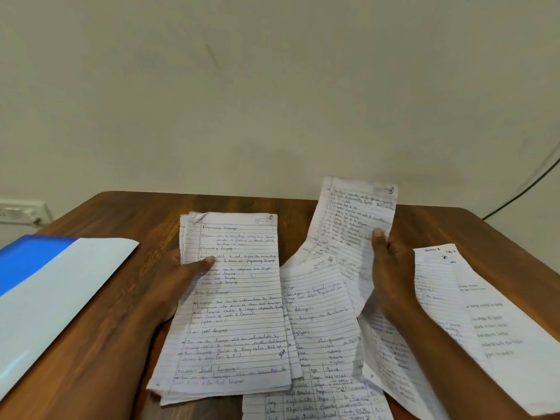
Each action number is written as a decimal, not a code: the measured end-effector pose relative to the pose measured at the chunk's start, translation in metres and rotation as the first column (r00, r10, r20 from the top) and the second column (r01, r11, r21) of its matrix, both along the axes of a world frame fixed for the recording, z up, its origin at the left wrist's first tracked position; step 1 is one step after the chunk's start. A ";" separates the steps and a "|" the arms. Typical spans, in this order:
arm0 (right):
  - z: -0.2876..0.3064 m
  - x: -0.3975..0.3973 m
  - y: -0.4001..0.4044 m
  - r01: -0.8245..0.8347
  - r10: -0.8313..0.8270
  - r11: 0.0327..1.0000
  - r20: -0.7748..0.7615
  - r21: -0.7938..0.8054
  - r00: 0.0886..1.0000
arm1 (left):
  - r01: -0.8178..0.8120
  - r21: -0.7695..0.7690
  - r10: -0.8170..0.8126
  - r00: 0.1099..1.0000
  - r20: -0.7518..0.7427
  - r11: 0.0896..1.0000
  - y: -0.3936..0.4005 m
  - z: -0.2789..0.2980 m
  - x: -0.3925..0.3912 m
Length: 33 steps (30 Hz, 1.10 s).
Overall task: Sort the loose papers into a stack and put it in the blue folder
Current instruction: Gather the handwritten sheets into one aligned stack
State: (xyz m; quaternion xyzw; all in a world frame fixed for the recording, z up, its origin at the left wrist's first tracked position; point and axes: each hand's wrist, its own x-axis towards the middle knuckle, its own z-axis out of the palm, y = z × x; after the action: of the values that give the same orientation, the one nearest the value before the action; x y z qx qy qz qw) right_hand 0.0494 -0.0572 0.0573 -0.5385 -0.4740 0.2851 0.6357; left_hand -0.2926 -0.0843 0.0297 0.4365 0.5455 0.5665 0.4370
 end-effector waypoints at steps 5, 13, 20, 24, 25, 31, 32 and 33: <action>0.020 0.009 -0.008 0.156 -0.174 0.956 0.051 0.250 0.984 | 0.001 -0.005 -0.001 1.000 -0.004 1.000 0.001 -0.001 0.001; 0.044 0.034 -0.003 0.309 -0.186 0.830 -0.291 0.465 0.938 | 0.003 -0.030 -0.003 1.000 0.012 1.000 0.002 -0.001 -0.003; 0.058 0.054 0.002 0.138 -0.050 0.963 -0.351 0.232 0.935 | -0.011 -0.032 0.011 1.000 -0.002 0.999 0.002 -0.002 -0.003; 0.041 0.055 0.005 -0.248 0.223 0.964 -0.210 -0.100 0.952 | -0.018 -0.006 0.017 0.999 -0.042 1.000 -0.001 0.000 -0.001; 0.034 0.054 0.006 -0.265 0.238 0.949 -0.167 -0.170 0.957 | -0.021 0.008 0.022 0.998 -0.055 1.000 -0.002 0.001 0.000; -0.008 0.041 0.013 -0.211 0.244 0.929 0.073 -0.305 0.967 | -0.036 0.014 0.036 0.998 -0.056 0.999 -0.003 0.002 0.002; -0.013 0.039 0.015 -0.219 0.253 0.932 0.086 -0.290 0.964 | -0.034 0.014 0.035 0.998 -0.057 0.999 -0.003 0.002 0.001; -0.017 0.037 0.015 -0.240 0.270 0.930 0.076 -0.278 0.960 | -0.040 0.015 0.041 0.997 -0.060 0.999 -0.003 0.002 0.001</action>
State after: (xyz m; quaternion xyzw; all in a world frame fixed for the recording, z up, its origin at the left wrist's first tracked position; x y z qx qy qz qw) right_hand 0.0861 -0.0420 0.0406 -0.5678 -0.5325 0.3956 0.4874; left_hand -0.2915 -0.0876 0.0321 0.4452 0.5631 0.5658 0.4057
